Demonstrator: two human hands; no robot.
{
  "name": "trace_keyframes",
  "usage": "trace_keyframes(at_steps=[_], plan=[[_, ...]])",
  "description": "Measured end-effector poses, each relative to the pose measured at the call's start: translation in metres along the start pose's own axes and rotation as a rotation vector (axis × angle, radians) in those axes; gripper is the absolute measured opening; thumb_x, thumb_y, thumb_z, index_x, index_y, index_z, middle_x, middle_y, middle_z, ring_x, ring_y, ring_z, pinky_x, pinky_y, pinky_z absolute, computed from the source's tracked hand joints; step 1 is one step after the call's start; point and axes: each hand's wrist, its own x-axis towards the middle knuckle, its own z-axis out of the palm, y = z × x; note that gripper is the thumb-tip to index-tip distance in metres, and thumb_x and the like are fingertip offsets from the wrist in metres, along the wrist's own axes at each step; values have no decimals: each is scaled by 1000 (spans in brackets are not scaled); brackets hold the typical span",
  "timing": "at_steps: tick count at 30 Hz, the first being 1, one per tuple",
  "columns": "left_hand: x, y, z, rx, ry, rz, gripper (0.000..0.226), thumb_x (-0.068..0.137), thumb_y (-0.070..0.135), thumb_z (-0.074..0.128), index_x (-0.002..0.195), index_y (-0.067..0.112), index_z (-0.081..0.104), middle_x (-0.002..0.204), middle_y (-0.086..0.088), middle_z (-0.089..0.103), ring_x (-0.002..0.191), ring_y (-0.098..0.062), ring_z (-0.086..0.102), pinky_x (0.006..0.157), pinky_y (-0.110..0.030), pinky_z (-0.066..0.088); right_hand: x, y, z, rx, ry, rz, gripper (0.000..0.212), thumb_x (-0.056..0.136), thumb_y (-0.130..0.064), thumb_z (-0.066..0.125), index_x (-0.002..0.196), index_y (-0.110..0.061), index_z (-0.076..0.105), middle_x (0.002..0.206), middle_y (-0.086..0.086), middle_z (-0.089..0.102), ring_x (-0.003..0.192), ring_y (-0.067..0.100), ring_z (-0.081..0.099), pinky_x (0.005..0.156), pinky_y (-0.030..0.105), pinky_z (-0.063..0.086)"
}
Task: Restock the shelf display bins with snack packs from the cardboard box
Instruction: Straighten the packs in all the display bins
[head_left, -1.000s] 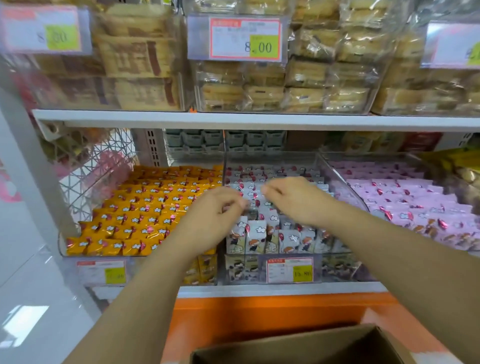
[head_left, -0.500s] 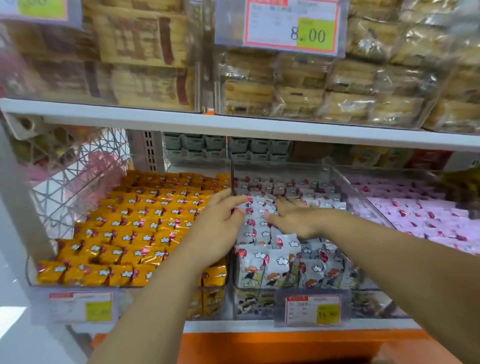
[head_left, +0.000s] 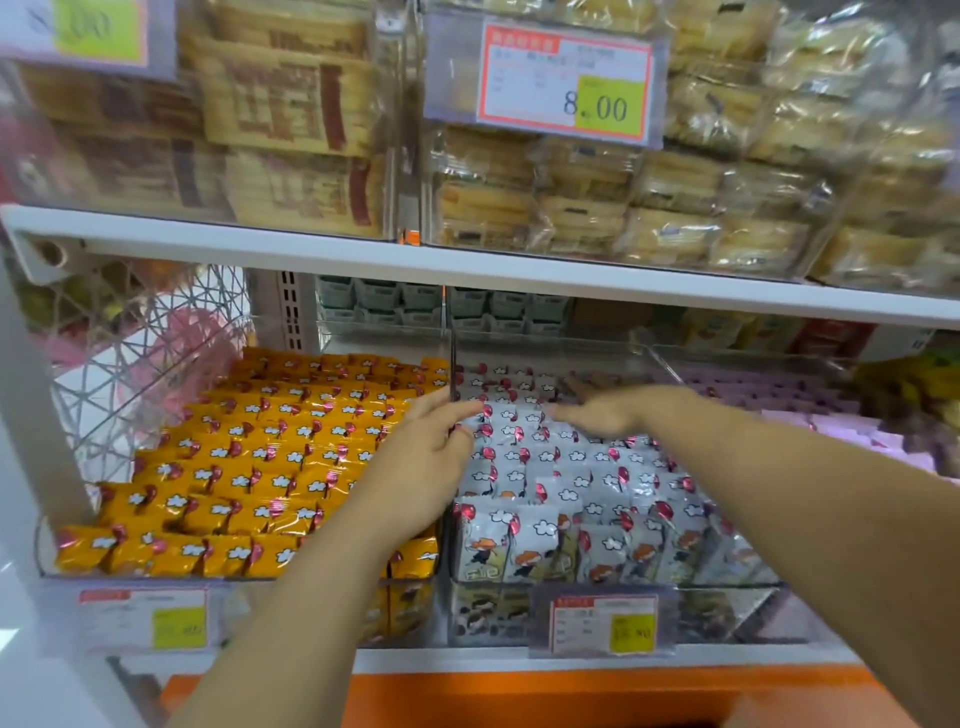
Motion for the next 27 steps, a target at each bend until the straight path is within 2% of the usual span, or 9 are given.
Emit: trace_keyframes(at_steps=[2,5,10,15,19,21,23,25,27], plan=[[0,0,1,6,3,-1,38,103,25,35,140,28,45,156,7,20,143,-11,19,114,-26,18,4,5,11,54,-12,15,80,86,-76,11,152,-32,2,159,0,-12,146,26,-12,116,54,-8],[1,1,2,0,10,-12,38,103,24,35,140,27,46,156,6,20,143,-12,21,117,-31,22,-5,6,10,41,-57,20,74,92,-68,12,153,-27,-1,160,2,-8,147,25,-6,117,50,-4],[0,2,2,7,20,-2,39,103,25,33,140,28,45,157,7,19,143,-11,19,114,-26,18,-7,7,-6,-12,-113,-40,71,96,-61,9,152,-17,15,159,8,14,146,27,12,118,46,7],[1,2,1,-3,11,2,39,104,24,33,140,28,46,157,7,19,143,-11,19,112,-22,18,8,15,1,-32,-40,41,83,86,-74,7,153,-25,3,158,1,-15,146,28,-9,117,52,-4],[1,2,1,-1,8,-10,39,103,23,33,140,27,46,156,7,19,142,-10,20,103,-16,17,-5,8,-4,8,-202,-15,70,96,-60,5,153,-20,8,160,7,10,147,27,9,117,47,5],[-1,3,1,-14,7,-15,39,103,23,34,140,27,46,157,8,20,142,-9,20,104,-16,16,-10,6,-15,-38,-248,-33,67,97,-57,5,152,-18,11,159,8,12,146,28,10,117,47,7],[-1,3,-1,-16,16,-13,40,103,25,36,141,29,43,156,8,23,142,-9,22,111,-21,16,-9,-4,-23,-64,-157,-88,68,97,-56,7,152,-16,16,158,9,15,146,27,15,117,45,10],[-2,5,-3,-33,27,-23,42,102,26,39,144,31,39,153,7,30,139,-11,31,114,-29,26,-4,-28,-15,-78,27,-214,69,98,-57,14,151,-14,17,158,9,17,145,26,19,116,40,15],[-4,8,-4,-56,34,-22,44,101,27,41,145,30,35,149,4,37,131,-15,41,105,-30,37,4,-51,3,-108,158,-362,71,96,-60,19,153,-19,9,160,5,7,147,25,10,119,42,11]])
